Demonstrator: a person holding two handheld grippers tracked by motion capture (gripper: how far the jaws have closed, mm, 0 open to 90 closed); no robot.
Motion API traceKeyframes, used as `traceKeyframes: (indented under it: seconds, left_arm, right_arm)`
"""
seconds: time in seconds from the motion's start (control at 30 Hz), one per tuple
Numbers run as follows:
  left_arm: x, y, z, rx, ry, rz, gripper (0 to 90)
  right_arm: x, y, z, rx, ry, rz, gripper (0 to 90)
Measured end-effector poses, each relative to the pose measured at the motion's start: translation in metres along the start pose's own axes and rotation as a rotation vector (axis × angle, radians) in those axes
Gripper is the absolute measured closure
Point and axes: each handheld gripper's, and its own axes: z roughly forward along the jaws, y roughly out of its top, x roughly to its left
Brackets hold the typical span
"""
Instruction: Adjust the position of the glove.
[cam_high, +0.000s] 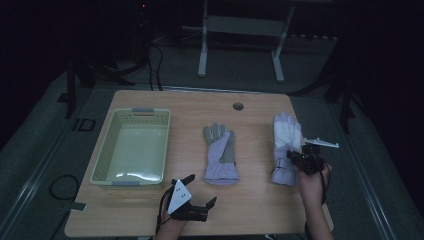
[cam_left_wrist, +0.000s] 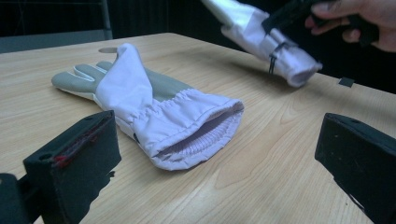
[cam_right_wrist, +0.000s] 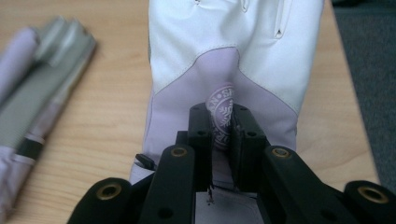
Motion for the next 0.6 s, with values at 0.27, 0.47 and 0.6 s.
traceKeyframes:
  seconds: [0.27, 0.47, 0.6]
  left_arm:
    - [0.001, 0.0, 0.0, 0.0, -0.008, -0.005, 0.1]
    - [0.001, 0.0, 0.0, 0.001, -0.011, -0.003, 0.1]
    - [0.001, 0.0, 0.0, 0.0, -0.012, -0.003, 0.1]
  right_arm:
    - [-0.002, -0.005, 0.038, 0.066, -0.033, 0.003, 79.5]
    - [-0.001, -0.012, 0.047, 0.056, -0.044, -0.022, 77.7]
    - [-0.001, -0.011, 0.046, 0.058, -0.039, -0.037, 74.5]
